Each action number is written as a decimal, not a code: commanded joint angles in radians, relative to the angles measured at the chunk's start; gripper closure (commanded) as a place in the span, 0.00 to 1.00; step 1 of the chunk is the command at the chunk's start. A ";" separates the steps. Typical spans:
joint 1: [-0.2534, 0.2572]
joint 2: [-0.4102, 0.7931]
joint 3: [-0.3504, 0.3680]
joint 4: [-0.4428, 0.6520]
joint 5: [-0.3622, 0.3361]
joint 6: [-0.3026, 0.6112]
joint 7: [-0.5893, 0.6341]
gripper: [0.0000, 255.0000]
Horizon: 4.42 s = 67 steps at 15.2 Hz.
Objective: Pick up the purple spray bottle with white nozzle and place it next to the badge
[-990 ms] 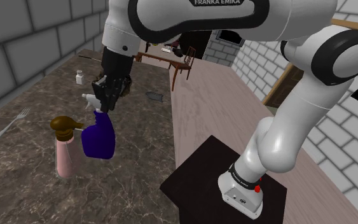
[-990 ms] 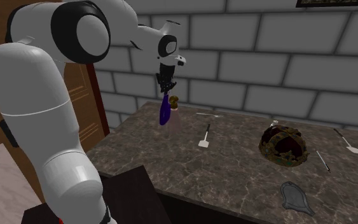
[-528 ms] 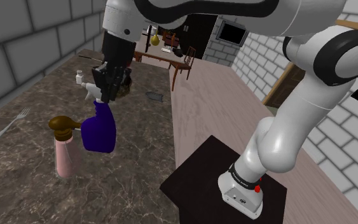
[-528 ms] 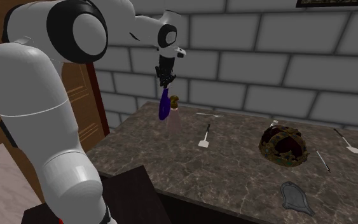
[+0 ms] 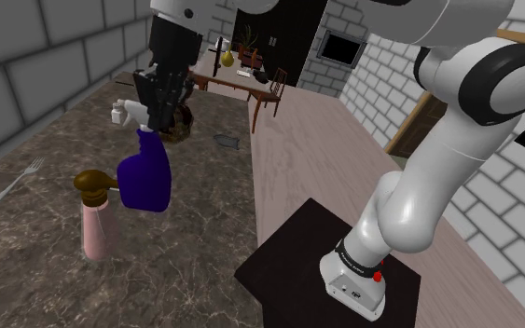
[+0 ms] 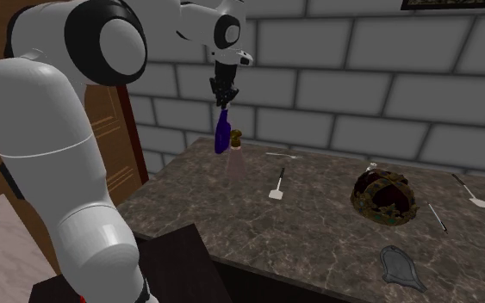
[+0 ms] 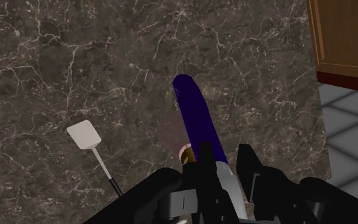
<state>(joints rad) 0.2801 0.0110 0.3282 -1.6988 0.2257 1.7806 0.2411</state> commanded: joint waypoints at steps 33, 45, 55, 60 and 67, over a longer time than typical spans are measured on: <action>-0.202 -0.069 -0.211 -0.063 0.018 -0.101 -0.403 1.00; -0.326 0.038 -0.340 -0.061 0.000 -0.056 -0.671 1.00; -0.437 0.225 -0.425 0.076 0.003 -0.050 -0.871 1.00; -0.498 0.350 -0.454 0.199 0.013 -0.067 -0.960 1.00; -0.532 0.434 -0.464 0.241 0.022 -0.035 -1.011 1.00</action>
<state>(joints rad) -0.2505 0.4417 -0.1357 -1.4508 0.2472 1.7349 -0.7645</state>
